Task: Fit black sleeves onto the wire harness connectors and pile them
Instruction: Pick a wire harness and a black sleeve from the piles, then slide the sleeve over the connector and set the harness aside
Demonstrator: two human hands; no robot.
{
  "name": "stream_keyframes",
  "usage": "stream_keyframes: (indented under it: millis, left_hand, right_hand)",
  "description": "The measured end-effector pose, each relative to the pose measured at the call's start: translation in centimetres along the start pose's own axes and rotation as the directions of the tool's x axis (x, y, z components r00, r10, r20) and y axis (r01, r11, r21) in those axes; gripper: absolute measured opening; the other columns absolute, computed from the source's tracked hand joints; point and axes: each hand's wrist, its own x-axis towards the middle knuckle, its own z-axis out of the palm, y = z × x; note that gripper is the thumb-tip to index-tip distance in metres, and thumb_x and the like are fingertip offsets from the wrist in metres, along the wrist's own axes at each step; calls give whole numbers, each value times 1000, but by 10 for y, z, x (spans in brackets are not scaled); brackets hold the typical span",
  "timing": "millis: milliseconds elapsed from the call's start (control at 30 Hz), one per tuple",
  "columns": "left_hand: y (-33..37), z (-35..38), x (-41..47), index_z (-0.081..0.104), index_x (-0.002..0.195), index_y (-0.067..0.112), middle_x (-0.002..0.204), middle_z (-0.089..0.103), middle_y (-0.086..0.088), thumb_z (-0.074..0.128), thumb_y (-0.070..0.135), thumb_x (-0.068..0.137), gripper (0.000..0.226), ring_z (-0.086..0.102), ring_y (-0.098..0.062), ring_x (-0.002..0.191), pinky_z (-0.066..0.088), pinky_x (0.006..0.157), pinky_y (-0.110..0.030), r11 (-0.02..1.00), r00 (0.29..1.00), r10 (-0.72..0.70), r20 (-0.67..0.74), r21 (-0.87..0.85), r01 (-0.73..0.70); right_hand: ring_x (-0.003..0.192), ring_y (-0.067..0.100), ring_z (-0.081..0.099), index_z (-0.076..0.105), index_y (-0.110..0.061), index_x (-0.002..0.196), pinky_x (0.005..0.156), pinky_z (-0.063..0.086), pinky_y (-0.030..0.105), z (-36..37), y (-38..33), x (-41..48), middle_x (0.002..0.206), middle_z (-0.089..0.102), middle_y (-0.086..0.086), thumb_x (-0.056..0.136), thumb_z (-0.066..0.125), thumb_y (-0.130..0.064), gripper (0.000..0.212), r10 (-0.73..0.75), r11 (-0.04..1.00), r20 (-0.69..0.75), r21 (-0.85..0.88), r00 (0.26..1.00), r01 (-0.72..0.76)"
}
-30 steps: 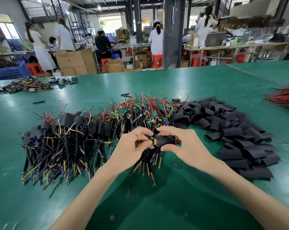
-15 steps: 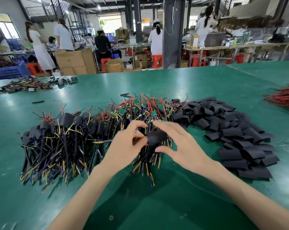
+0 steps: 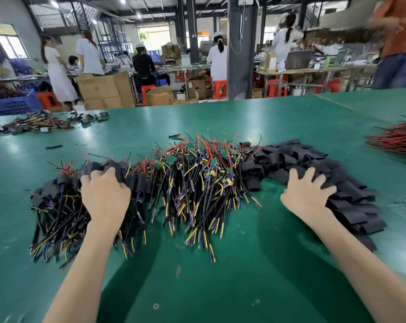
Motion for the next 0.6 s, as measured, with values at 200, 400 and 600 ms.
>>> stream_keyframes:
  millis: [200, 400, 600]
  left_hand:
    - [43, 3, 11, 65, 107, 6, 109, 60, -21, 62, 19, 81, 29, 50, -38, 104, 40, 89, -45, 969, 985, 155, -75, -183, -166]
    - [86, 49, 41, 60, 118, 7, 117, 61, -17, 44, 24, 95, 33, 48, -36, 113, 40, 95, -44, 966, 938, 247, 243, -134, -219]
    - [98, 58, 54, 65, 102, 12, 109, 64, -14, 57, 27, 87, 23, 43, -35, 114, 30, 96, -41, 986, 937, 166, 306, -37, -163]
  right_hand:
    - [113, 36, 45, 48, -11, 119, 95, 36, 45, -1, -2, 0, 122, 41, 13, 86, 55, -23, 36, -135, 991, -51, -22, 990, 134]
    - [101, 35, 54, 49, -11, 119, 81, 43, 37, -5, -6, -6, 116, 42, 12, 85, 55, -10, 34, -355, 920, -44, 161, 934, 358]
    - [94, 28, 45, 43, -10, 115, 76, 34, 30, -7, -12, -8, 113, 37, 9, 75, 54, -4, 42, -463, 810, 40, 424, 885, 405]
